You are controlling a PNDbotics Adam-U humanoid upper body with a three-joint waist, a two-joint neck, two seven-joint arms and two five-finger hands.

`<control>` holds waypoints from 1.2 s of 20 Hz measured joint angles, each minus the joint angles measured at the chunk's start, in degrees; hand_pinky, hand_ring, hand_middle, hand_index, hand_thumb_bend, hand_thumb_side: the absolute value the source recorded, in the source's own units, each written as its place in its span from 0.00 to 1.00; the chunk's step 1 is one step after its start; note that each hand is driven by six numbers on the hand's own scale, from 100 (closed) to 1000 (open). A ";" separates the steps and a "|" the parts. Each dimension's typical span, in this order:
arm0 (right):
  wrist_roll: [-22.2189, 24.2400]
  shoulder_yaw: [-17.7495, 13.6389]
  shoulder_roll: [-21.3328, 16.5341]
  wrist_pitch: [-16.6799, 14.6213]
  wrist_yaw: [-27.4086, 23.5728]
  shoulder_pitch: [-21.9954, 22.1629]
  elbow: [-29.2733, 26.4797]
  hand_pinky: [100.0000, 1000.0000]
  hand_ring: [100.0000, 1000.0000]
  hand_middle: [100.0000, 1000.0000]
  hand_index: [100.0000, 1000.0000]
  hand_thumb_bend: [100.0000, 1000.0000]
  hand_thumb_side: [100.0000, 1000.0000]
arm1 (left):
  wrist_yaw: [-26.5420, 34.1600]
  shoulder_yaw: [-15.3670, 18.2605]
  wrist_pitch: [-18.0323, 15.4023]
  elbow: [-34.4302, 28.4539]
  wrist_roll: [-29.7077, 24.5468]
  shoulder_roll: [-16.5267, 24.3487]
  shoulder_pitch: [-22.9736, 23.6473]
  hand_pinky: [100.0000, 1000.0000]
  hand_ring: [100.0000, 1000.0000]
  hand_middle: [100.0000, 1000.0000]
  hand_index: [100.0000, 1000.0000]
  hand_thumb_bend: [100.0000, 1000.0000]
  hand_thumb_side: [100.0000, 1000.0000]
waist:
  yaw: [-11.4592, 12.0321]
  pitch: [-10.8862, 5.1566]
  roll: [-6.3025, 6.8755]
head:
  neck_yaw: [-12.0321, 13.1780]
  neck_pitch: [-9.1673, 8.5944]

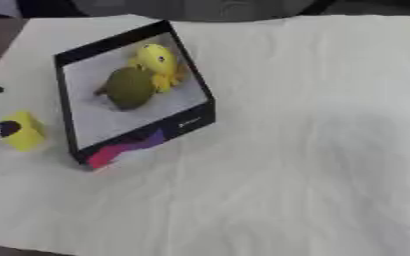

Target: Pick up objects on the table and place them in the box.

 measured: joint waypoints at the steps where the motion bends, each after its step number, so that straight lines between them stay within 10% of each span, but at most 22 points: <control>1: 0.06 0.07 0.13 0.07 0.00 0.00 0.00 0.93 1.00 0.62 0.87 0.00 0.51 | -0.36 -0.01 -0.09 0.67 -0.15 -0.29 -0.23 0.88 0.80 0.81 0.87 0.53 0.58 | -0.05 0.00 0.00 | 0.10 0.00; 16: 0.71 0.42 0.87 0.96 0.00 -0.34 0.00 0.93 1.00 0.62 0.88 0.00 0.52 | -7.29 -0.70 -3.08 12.68 -1.28 -5.56 -4.01 0.87 0.79 0.80 0.84 0.56 0.58 | -0.77 0.51 0.18 | 1.19 0.03; 24: 0.94 0.43 1.09 1.47 0.00 -0.55 0.00 0.94 1.00 0.62 0.88 0.00 0.52 | -9.06 -1.38 -4.48 14.42 -2.93 -6.81 -4.62 0.85 0.77 0.78 0.82 0.48 0.38 | -1.05 0.72 0.34 | 1.46 0.05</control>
